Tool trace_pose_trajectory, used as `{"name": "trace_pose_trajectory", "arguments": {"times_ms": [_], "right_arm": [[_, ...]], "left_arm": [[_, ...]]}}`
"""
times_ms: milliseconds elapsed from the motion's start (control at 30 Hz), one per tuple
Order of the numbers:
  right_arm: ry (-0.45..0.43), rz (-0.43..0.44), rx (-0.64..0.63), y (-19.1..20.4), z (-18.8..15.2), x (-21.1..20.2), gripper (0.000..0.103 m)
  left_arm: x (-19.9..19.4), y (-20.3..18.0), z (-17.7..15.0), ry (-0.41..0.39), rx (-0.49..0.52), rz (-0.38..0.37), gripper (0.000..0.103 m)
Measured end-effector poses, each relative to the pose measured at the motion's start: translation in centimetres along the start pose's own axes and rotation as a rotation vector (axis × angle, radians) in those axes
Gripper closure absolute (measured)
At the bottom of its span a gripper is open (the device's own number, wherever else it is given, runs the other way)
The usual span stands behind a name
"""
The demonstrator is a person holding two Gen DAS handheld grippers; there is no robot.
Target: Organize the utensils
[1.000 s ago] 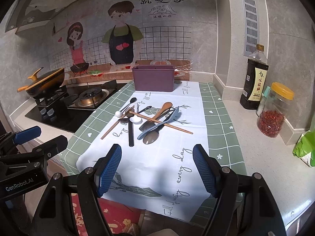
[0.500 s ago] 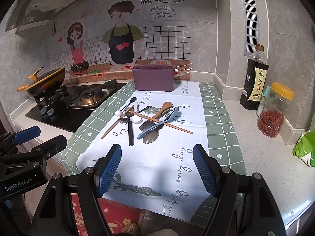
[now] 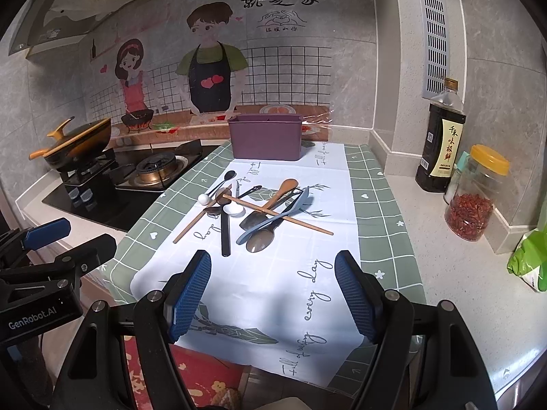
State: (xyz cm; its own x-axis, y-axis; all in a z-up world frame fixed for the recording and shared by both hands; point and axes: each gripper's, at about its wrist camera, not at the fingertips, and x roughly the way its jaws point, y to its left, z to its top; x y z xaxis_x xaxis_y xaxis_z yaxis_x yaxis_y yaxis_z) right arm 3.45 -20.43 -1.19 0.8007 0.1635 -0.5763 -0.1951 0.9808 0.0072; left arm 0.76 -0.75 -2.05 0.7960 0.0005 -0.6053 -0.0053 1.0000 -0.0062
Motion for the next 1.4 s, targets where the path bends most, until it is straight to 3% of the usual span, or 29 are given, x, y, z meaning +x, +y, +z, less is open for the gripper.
{"name": "trace_pose_trajectory", "arguments": {"times_ms": [233, 867, 1033, 1067, 1133, 1200, 1400], "right_arm": [[0.033, -0.008, 0.018, -0.9, 0.9, 1.4, 0.031], [0.293, -0.137, 0.138, -2.1, 4.8, 12.3, 0.038], [0.316, -0.147, 0.177, -2.0, 5.0, 12.9, 0.039], [0.316, -0.157, 0.185, -2.2, 5.1, 13.1, 0.041], [0.323, -0.168, 0.194, -2.7, 5.6, 13.8, 0.057], [0.333, -0.173, 0.207, -3.3, 6.0, 14.7, 0.066], [0.321, -0.108, 0.208, -4.1, 8.0, 18.2, 0.067]], "left_arm": [[2.1, 1.8, 1.9, 0.021, -0.012, -0.014, 0.022], [13.1, 9.9, 7.6, 0.150, 0.047, -0.139, 0.022], [14.9, 10.4, 8.6, 0.113, 0.107, -0.122, 0.022], [15.1, 10.5, 8.8, 0.110, 0.101, -0.127, 0.022], [15.5, 10.8, 9.0, 0.105, 0.075, -0.153, 0.022], [16.0, 10.8, 9.0, 0.093, 0.073, -0.146, 0.022], [16.9, 10.7, 8.8, 0.097, 0.042, -0.153, 0.025]]}}
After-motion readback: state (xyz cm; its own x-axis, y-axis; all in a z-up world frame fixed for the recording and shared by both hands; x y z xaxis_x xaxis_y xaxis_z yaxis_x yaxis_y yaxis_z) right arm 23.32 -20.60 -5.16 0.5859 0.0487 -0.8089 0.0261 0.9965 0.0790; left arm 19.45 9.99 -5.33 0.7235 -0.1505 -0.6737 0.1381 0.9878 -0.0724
